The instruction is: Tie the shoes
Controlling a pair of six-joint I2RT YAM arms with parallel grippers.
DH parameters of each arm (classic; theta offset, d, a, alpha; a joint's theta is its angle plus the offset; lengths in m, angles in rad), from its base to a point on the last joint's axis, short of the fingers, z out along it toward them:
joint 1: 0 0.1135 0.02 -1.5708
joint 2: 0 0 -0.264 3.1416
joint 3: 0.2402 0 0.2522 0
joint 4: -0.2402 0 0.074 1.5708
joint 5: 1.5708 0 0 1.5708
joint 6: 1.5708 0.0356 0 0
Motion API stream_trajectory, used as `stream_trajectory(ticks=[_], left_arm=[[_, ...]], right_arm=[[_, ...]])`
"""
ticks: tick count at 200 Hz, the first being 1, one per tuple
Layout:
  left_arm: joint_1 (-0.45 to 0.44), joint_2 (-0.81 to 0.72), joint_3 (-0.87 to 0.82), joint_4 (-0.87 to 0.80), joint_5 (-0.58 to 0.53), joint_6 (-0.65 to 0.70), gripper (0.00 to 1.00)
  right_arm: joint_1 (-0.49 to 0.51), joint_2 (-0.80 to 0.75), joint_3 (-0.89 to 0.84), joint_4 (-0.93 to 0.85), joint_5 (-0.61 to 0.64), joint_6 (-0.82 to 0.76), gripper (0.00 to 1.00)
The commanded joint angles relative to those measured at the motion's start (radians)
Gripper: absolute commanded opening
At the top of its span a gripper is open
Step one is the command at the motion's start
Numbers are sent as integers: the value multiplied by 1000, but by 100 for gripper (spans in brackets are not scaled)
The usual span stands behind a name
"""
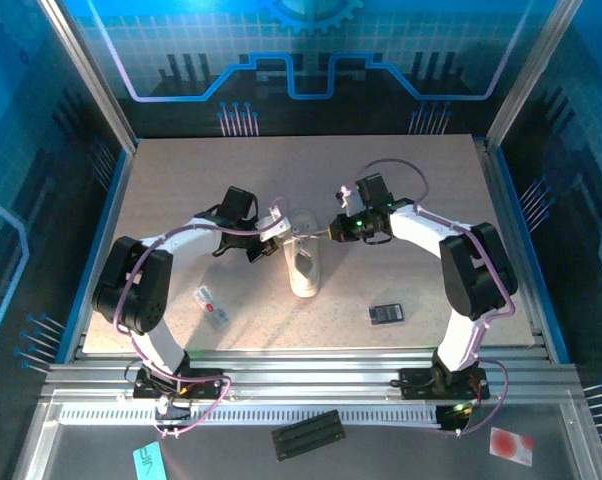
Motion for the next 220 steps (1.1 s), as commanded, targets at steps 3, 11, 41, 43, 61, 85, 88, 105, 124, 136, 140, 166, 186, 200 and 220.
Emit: stream_trajectory(ticks=[3,11,41,43,61,85,88,105,124,136,140,166,186,200,220], left_arm=[[24,-9,-38,-83,-44,11,0],[25,-7,-36,-86,-50,5,0],[25,6,-18,-116,-49,8,0],[25,6,-17,-116,-49,8,0],[25,6,-16,-120,-50,7,0],[25,7,-13,-129,-57,1,0],[25,7,-13,-129,-57,-1,0],[25,7,-11,-134,-61,-10,0],[25,9,-7,-146,-62,-17,0],[25,12,-7,-149,-66,-22,0],[25,11,-5,-150,-66,-24,0],[26,14,-1,-159,-68,-30,0],[26,18,2,-168,-72,-36,0],[26,13,-2,-157,-78,-42,0],[30,-7,-29,-103,-62,-59,26]], right_arm=[[-12,-1,-7,-53,62,-40,0],[-12,3,-9,-64,63,-43,0],[-16,6,-21,-85,77,-51,0],[-18,6,-23,-83,74,-50,0],[-33,6,-36,-81,73,-42,0],[-43,12,-32,-109,92,-58,0],[-45,13,-31,-113,93,-60,0],[-54,21,-26,-125,96,-66,0],[-62,26,-22,-136,95,-70,0],[-65,27,-20,-143,98,-75,0],[-67,29,-20,-144,99,-77,0],[-71,36,-17,-152,98,-82,0],[-74,43,-16,-152,99,-80,0],[-77,42,-18,-149,93,-81,0],[-78,11,-26,-129,87,-76,0]])
